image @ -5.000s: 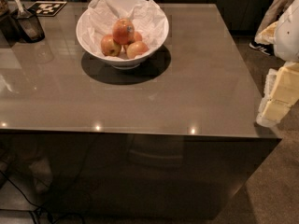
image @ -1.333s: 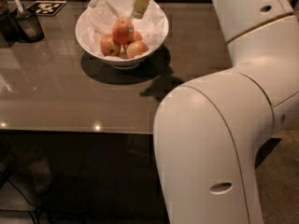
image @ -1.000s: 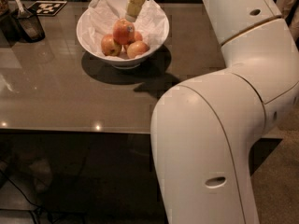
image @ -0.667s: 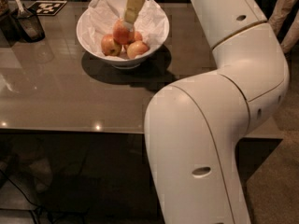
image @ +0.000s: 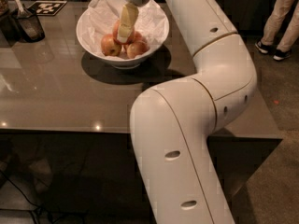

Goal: Pick apple from white bowl

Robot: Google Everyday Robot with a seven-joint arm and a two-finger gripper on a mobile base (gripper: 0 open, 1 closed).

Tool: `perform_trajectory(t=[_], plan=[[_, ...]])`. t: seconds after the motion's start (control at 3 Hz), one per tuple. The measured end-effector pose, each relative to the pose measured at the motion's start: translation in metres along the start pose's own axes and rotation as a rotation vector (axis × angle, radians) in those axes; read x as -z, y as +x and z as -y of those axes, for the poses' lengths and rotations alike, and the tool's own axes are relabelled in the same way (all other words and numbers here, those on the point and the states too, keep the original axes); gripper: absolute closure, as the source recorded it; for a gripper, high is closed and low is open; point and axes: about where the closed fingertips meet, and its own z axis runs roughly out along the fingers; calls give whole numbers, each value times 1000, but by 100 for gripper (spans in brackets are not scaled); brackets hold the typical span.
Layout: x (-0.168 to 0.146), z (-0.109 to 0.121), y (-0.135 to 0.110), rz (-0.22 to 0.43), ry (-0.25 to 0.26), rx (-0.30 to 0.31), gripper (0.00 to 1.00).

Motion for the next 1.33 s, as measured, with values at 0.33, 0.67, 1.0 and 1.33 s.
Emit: perform_trajectory(t=[0.33, 0.67, 1.0, 1.33], plan=[[0, 0, 0, 0, 0, 0, 0], [-13, 1, -1, -6, -6, -7, 0], [-35, 3, 3, -16, -12, -30, 0], [-49, 3, 8, -24, -21, -45, 0]])
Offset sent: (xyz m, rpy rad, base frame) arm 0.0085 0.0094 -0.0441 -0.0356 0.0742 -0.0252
